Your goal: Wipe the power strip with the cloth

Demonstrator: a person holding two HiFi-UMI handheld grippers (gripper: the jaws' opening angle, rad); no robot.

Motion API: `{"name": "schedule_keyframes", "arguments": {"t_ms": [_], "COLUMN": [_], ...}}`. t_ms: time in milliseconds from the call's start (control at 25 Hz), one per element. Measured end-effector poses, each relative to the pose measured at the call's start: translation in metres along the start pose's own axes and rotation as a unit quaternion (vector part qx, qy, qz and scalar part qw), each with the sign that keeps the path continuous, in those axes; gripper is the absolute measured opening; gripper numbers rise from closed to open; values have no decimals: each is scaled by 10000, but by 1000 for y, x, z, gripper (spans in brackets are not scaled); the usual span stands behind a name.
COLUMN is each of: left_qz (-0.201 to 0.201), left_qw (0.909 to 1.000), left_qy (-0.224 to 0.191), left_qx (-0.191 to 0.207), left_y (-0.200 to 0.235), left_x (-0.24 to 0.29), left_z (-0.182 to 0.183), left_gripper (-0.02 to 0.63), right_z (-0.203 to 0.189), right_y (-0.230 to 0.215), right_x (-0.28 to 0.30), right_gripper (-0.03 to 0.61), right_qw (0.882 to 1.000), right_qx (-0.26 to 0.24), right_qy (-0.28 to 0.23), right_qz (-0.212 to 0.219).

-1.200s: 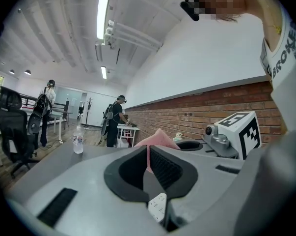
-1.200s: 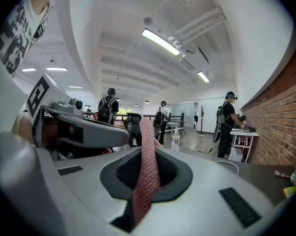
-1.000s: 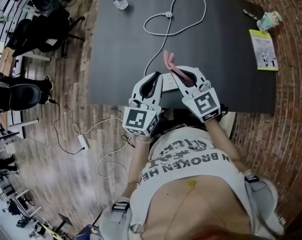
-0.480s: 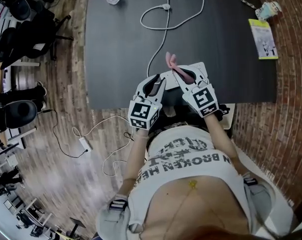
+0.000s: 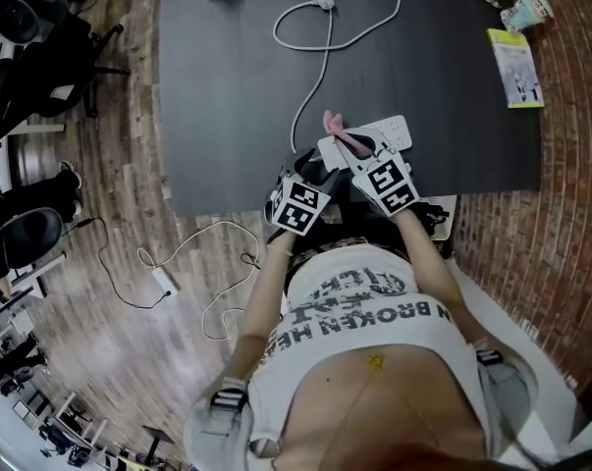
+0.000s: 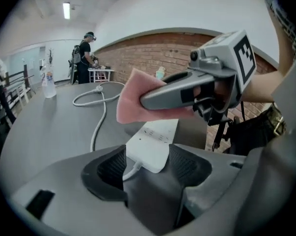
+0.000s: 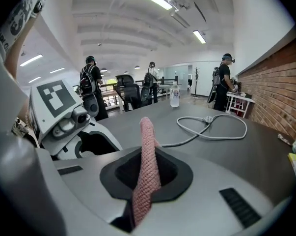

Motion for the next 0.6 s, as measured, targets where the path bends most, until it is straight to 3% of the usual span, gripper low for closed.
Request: {"name": "schedule_keyframes", "arguments": {"t_ms": [240,400,600], "left_qz": [-33,-244,-333], "left_qw": [9970,9949,9922], "left_qy": [755,979,1163], "left_qx": [178,99,312], "left_y": [1,2,1], "left_x": [24,35,42], "left_z": [-17,-23,-26], "left_gripper": [287,290,291], "right_z": [-16,-24,-36], "right_y": [6,10,14], "right_x": [24,38,52], "right_gripper": [17,17,17], "right_qw": [9982,9956,9901], "right_qx": [-23,-3,-52], "right_qy": [503,759,1166], "right_qz": [333,542,773]}}
Point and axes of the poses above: the fingertips, and each gripper's own axes: x forward along the fingers, y to its left, z out of its top, the point moved 10 cm from there along -x, backward along the fingers, and after that the axes turned 12 degrees about -y, right-handed, at the moved point
